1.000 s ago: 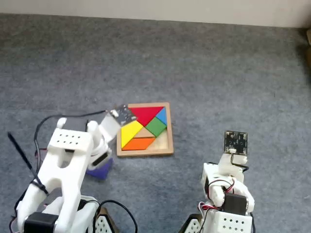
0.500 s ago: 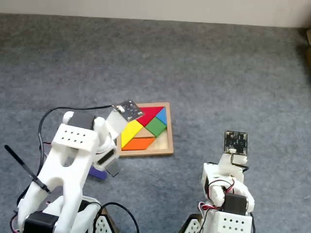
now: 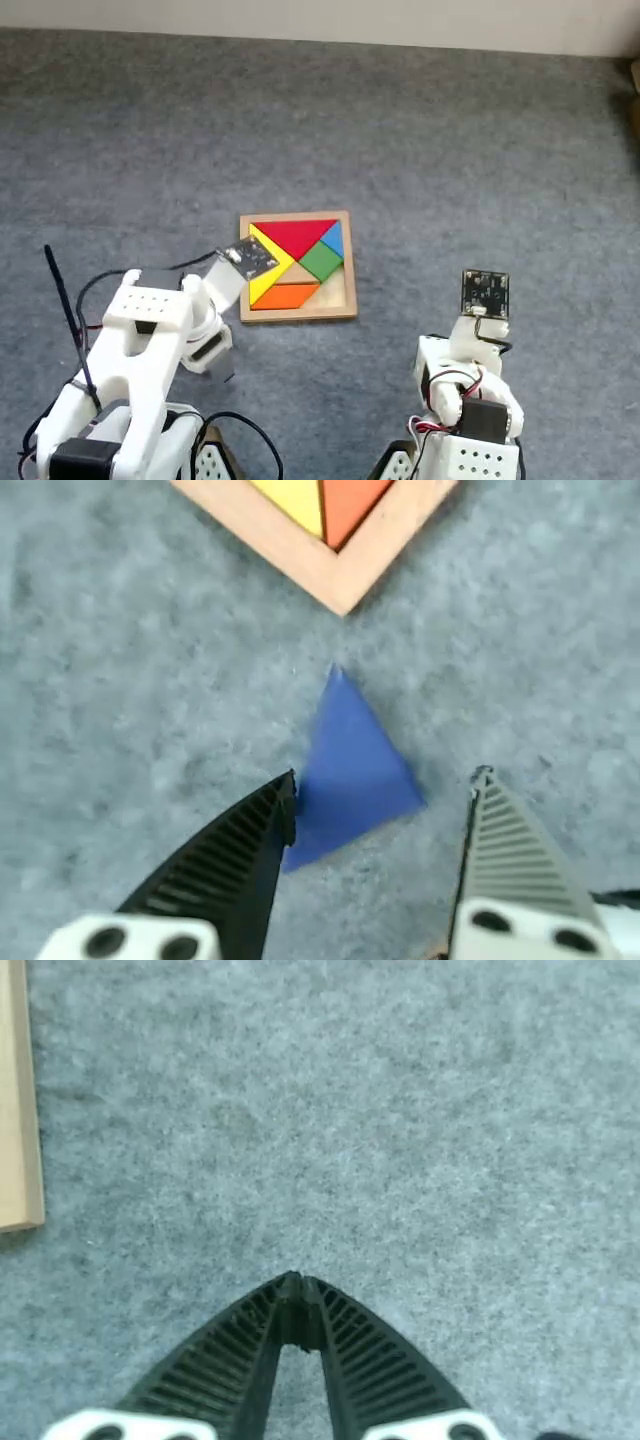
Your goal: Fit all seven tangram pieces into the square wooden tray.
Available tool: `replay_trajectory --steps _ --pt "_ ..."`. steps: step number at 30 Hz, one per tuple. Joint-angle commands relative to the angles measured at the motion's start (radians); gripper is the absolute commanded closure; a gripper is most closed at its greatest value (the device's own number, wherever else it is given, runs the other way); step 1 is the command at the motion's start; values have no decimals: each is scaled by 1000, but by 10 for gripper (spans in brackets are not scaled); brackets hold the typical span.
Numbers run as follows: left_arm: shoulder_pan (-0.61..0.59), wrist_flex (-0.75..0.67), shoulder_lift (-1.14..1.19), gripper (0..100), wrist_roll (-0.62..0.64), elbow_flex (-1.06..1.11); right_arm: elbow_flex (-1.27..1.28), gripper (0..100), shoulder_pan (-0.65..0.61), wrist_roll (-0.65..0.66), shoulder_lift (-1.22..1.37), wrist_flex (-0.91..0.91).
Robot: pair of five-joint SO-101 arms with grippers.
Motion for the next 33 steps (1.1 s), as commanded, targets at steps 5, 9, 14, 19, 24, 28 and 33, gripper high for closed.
replay_trajectory --steps 5,9,14,19,24,28,33 --pt "-21 -21 -12 727 -8 19 68 993 13 9 -12 -22" --pt "-21 -23 -12 758 -31 33 68 993 13 8 -12 -22" --pt "-35 -21 -12 780 -94 54 68 993 13 8 -12 -22" --pt "-41 -21 -12 779 -94 58 68 993 13 8 -12 -22" --pt "-38 -21 -21 827 -89 53 68 993 13 8 -12 -22" --pt "-36 -9 -22 886 -89 -5 68 993 13 8 -12 -22" --pt "-35 114 -22 884 -89 -102 68 993 13 8 -12 -22"
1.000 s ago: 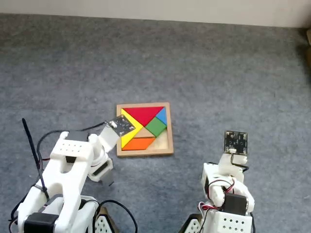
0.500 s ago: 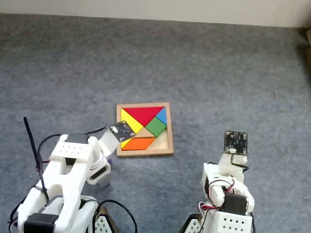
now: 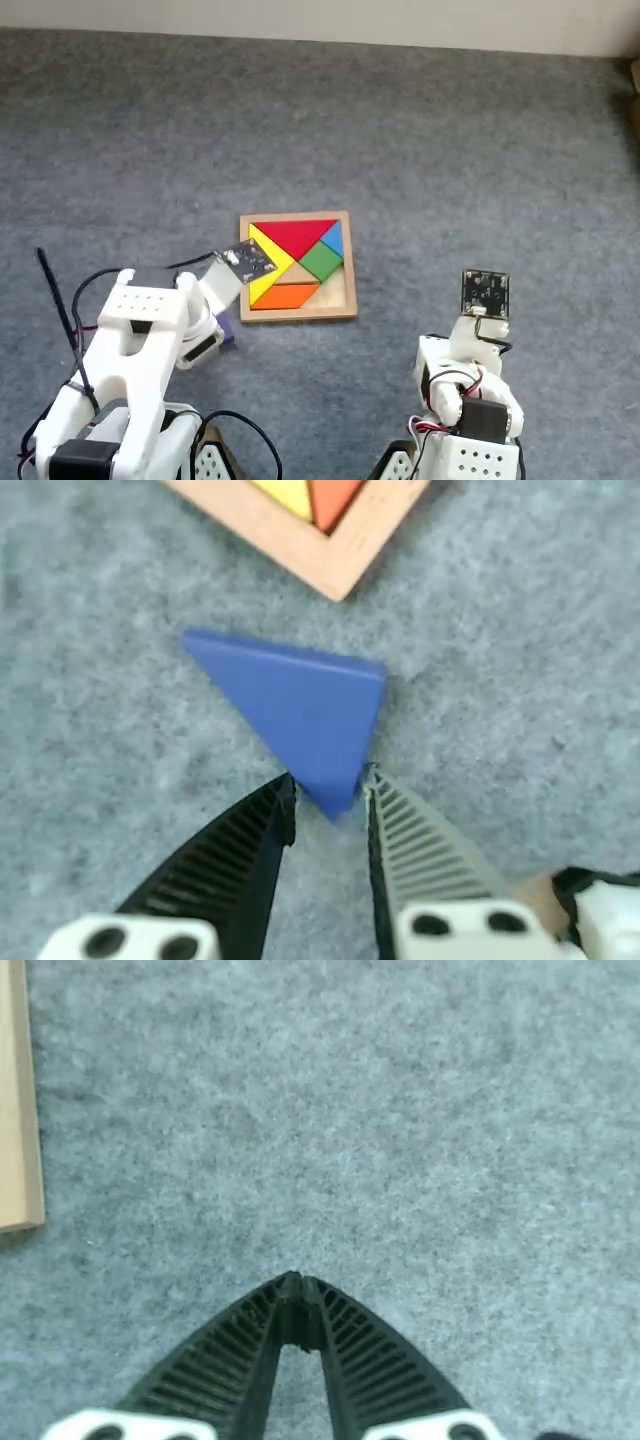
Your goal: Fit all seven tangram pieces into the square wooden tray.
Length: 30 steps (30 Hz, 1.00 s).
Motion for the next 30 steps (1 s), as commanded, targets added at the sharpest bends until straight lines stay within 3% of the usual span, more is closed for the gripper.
replay_trajectory --steps 1,6,13,17,25,30 --pt "-5 78 -19 884 -5 -96 68 993 13 8 -12 -22" --pt "-5 137 -19 883 28 -176 68 993 13 9 -12 -22" --pt "-5 196 -15 716 327 -268 68 993 13 9 -12 -22" --pt "-5 193 -8 706 437 -249 68 993 13 9 -12 -22" --pt "-4 -43 -8 709 503 -54 68 993 13 9 -12 -22" --pt "-4 -98 -8 710 503 -4 68 993 13 8 -12 -22"
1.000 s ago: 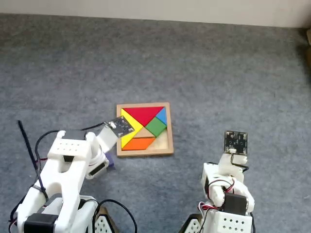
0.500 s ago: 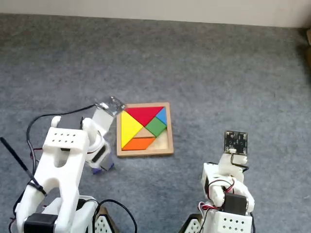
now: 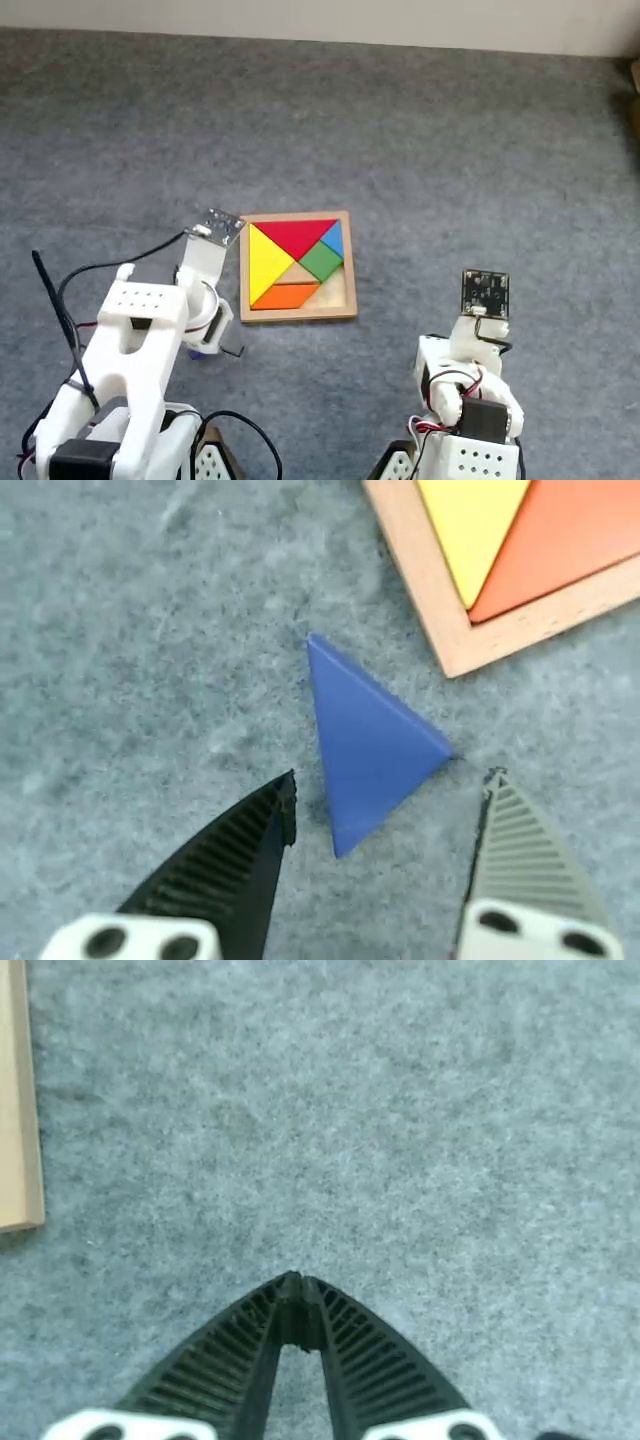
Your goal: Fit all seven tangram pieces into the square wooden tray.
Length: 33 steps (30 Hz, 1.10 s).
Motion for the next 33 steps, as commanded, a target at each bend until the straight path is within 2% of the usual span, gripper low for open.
replay_trajectory --steps 1,8,15,23,27,33 --pt "-5 -37 -8 718 11 13 68 993 13 8 -12 -22" --pt "18 -63 -7 739 12 21 68 993 13 8 -12 -22" --pt "125 -64 -7 739 117 19 68 993 13 6 -12 -22" --pt "68 -64 -7 741 118 19 68 993 13 6 -12 -22" --pt "70 -77 4 741 166 16 68 993 13 6 -12 -22" --pt "81 -71 213 780 167 -119 68 993 13 6 -12 -22"
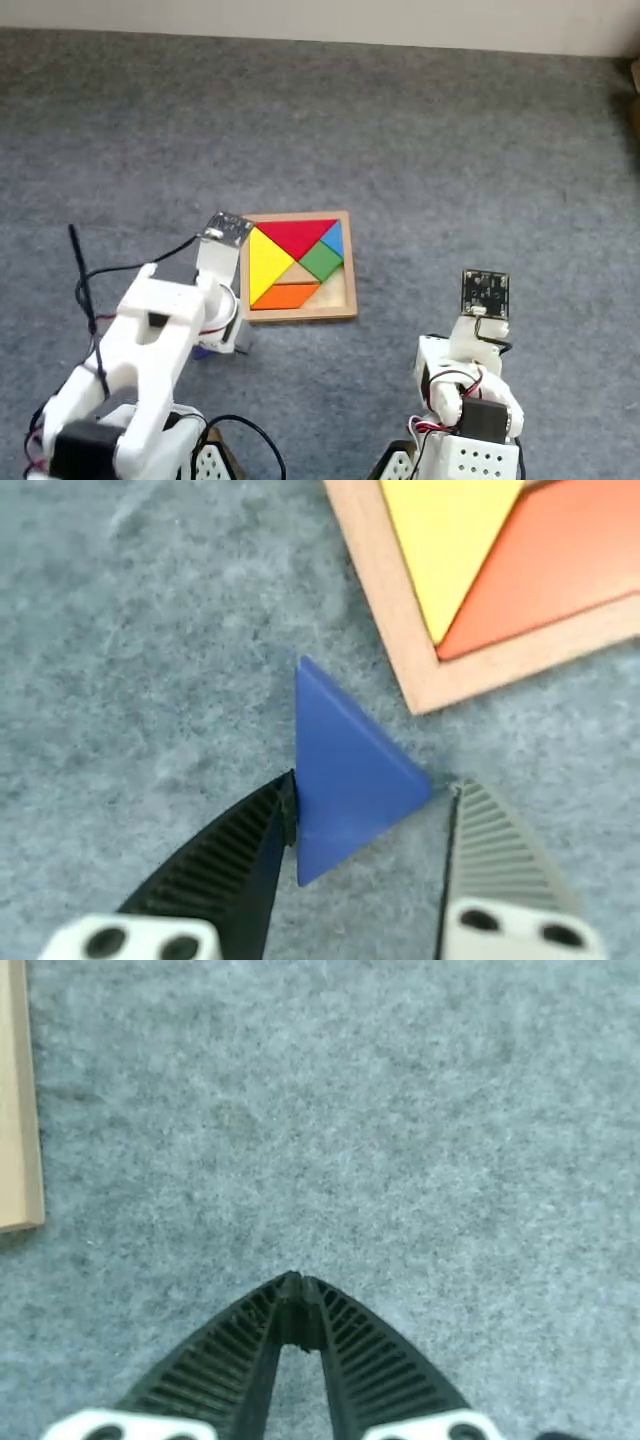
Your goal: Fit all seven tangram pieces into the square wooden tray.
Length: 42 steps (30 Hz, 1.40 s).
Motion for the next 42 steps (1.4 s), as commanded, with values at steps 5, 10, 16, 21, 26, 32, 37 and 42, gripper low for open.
replay_trajectory --steps 5,10,16,21,26,32,37,42 --pt "-12 63 220 829 5 -205 68 993 13 6 -12 -22" --pt "-8 74 220 866 2 -213 68 993 13 6 -12 -22" --pt "-8 98 159 867 0 -205 68 993 13 6 -12 -22" --pt "21 262 -33 864 0 -237 68 993 13 8 -12 -22" --pt "110 336 -165 863 2 -280 68 993 13 9 -12 -22" --pt "222 310 -90 862 8 -377 68 993 13 9 -12 -22" --pt "315 272 128 862 9 -536 68 993 13 6 -12 -22" --pt "401 275 367 862 63 -756 68 993 13 6 -12 -22"
